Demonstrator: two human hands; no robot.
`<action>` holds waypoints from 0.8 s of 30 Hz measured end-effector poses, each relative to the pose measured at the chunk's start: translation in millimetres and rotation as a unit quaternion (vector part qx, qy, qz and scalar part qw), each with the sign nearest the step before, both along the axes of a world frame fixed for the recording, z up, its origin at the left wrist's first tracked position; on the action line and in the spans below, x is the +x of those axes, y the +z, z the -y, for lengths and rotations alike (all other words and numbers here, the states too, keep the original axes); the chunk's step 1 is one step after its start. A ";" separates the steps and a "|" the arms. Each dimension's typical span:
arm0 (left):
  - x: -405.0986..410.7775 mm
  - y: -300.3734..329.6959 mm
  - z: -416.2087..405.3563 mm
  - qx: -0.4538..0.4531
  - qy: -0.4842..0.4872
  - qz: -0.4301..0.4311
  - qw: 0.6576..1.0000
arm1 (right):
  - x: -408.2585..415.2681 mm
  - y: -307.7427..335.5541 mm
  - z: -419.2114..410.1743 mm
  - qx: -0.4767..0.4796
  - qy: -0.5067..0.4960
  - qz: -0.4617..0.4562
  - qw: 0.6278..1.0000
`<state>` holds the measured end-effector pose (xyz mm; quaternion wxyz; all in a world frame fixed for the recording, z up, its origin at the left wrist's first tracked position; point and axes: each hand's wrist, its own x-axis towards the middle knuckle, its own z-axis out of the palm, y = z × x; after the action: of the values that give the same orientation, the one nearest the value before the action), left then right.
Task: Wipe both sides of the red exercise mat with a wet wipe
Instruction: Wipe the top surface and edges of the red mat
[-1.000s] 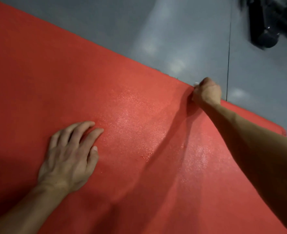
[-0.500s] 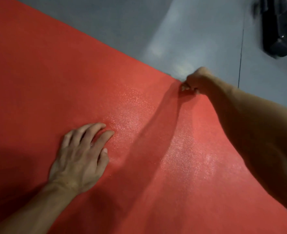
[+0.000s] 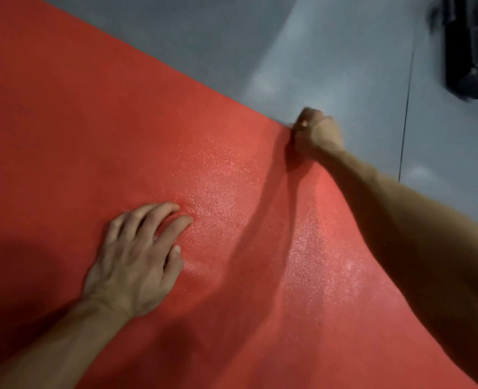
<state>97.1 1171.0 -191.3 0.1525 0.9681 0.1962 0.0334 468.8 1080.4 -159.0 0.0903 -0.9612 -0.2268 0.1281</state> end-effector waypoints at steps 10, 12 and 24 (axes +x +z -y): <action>-1.1 -0.8 0.4 0.000 0.003 -0.007 1.000 | -7.5 -1.3 45.7 -0.001 0.146 0.137 0.980; -0.4 -0.3 0.5 0.003 0.004 -0.007 1.000 | -11.7 -3.1 44.9 0.041 0.163 0.141 0.976; 0.8 -0.3 0.8 0.007 0.009 -0.014 1.000 | -7.7 -26.5 36.8 0.079 0.181 0.166 0.966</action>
<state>97.9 1170.2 -191.7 0.1428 0.9677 0.2065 0.0224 461.0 1043.7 -185.5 0.1020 -0.9016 -0.4187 -0.0378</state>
